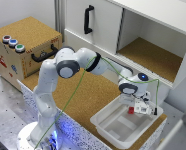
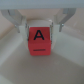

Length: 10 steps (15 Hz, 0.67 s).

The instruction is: Pick up the pink block

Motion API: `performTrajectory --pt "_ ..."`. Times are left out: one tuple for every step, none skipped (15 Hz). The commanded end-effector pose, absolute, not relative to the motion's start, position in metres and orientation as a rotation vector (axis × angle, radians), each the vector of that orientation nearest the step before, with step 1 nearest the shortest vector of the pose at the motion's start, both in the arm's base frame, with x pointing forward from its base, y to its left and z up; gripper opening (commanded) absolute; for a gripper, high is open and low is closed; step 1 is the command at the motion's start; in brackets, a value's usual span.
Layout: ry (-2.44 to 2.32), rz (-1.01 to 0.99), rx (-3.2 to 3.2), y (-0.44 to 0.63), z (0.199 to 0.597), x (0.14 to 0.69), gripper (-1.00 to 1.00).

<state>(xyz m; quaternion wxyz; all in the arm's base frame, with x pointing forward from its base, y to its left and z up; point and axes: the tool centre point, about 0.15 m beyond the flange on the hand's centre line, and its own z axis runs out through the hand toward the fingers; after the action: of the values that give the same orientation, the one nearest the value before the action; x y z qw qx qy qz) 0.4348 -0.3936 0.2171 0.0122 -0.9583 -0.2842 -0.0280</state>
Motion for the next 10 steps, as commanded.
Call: performTrajectory --pt "-0.767 -0.080 -3.032 -0.384 0.272 0.441 -1.00" --pt "-0.734 -0.105 -3.024 -0.381 0.289 0.438 -1.00" --pt "-0.706 -0.116 -3.011 -0.376 0.302 0.435 -1.00" --pt "-0.696 -0.132 -3.000 -0.371 0.313 0.433 -1.00" --pt "-0.693 -0.137 -2.997 -0.363 0.321 0.431 -1.00" --pt "-0.677 -0.147 -2.999 -0.352 0.329 0.428 -1.00" --pt "-0.660 -0.150 -3.000 -0.340 0.334 0.427 -1.00" --pt "-0.637 -0.159 -3.012 -0.326 0.336 0.425 -1.00" --pt "-0.576 -0.149 -3.023 -0.310 0.337 0.425 -1.00" --pt "-0.503 -0.127 -3.003 -0.297 0.339 0.426 -1.00"
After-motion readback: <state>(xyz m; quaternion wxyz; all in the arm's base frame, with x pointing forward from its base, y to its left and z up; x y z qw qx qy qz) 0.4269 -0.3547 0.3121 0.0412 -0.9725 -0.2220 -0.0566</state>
